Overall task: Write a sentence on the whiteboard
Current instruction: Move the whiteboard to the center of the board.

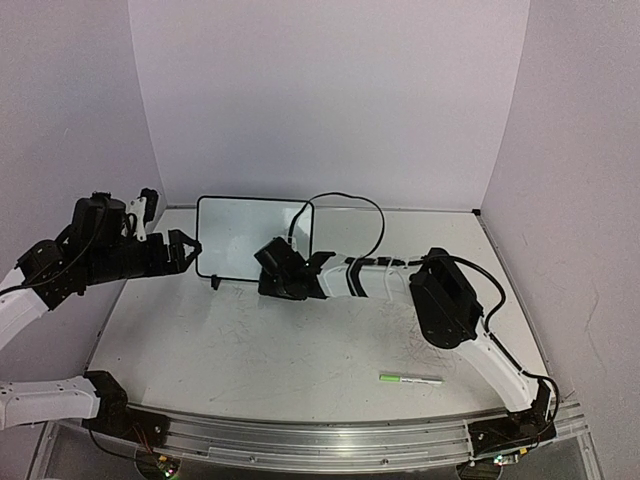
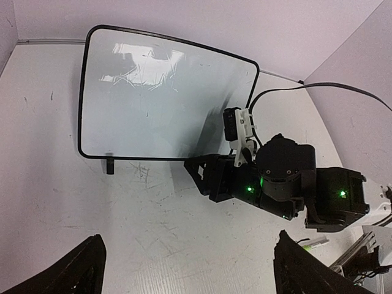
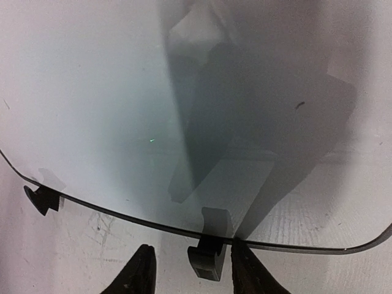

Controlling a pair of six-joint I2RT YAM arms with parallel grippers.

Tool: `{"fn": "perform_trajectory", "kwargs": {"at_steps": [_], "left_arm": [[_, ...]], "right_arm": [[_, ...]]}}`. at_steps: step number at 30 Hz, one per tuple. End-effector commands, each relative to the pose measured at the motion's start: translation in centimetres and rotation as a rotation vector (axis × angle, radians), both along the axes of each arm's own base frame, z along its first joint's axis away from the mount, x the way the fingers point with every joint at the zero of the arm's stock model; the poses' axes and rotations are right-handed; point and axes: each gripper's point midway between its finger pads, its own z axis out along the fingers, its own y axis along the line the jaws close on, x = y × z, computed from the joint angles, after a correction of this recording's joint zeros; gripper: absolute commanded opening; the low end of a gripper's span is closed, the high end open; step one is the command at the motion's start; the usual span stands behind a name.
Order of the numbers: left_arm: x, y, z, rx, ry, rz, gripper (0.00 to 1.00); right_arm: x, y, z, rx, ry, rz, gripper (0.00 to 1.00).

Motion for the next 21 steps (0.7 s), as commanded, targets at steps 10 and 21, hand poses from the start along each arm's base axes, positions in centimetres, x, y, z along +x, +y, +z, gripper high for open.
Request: {"fn": "perform_trajectory", "kwargs": {"at_steps": [10,21], "left_arm": [[-0.2,1.2,2.4,0.032,-0.059,0.023,0.97],[-0.3,1.9,2.7,-0.019,-0.052,0.08,0.97]], "right_arm": [[1.1,-0.2,0.3,-0.067,-0.059,0.006,0.17],[0.1,-4.3,3.4,-0.187,-0.123,0.008,0.0]]}}
